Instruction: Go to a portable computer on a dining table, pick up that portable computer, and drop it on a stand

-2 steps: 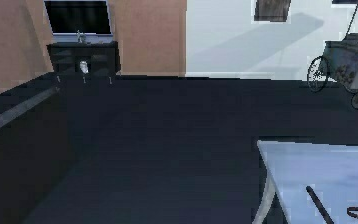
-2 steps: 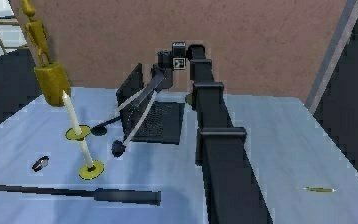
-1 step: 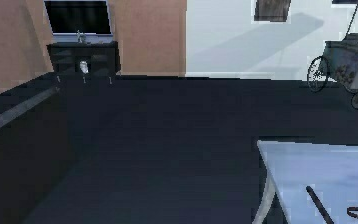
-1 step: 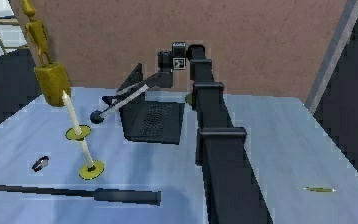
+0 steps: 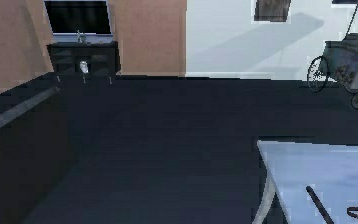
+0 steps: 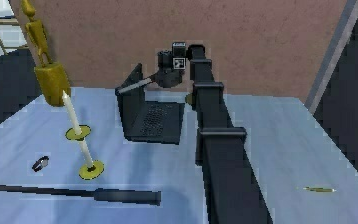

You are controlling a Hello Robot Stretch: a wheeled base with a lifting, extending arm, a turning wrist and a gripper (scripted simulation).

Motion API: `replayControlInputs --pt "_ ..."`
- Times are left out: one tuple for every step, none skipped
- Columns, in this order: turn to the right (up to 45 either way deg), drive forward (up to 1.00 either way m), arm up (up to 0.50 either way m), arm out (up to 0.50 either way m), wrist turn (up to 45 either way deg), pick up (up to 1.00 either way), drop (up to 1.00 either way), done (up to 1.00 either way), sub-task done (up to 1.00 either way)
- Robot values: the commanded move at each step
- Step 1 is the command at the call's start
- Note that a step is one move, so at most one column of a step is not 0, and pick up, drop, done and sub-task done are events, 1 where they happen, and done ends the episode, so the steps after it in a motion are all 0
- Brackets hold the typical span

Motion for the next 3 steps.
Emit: replayControlInputs --pt "0.0 0.00 0.00 0.00 45.0 0.00 0.00 0.00 0.00" --pt "0.0 0.00 0.00 0.00 9.0 0.00 0.00 0.00 0.00" --pt "0.0 0.00 -0.30 0.00 0.0 0.00 0.00 0.00 0.00"
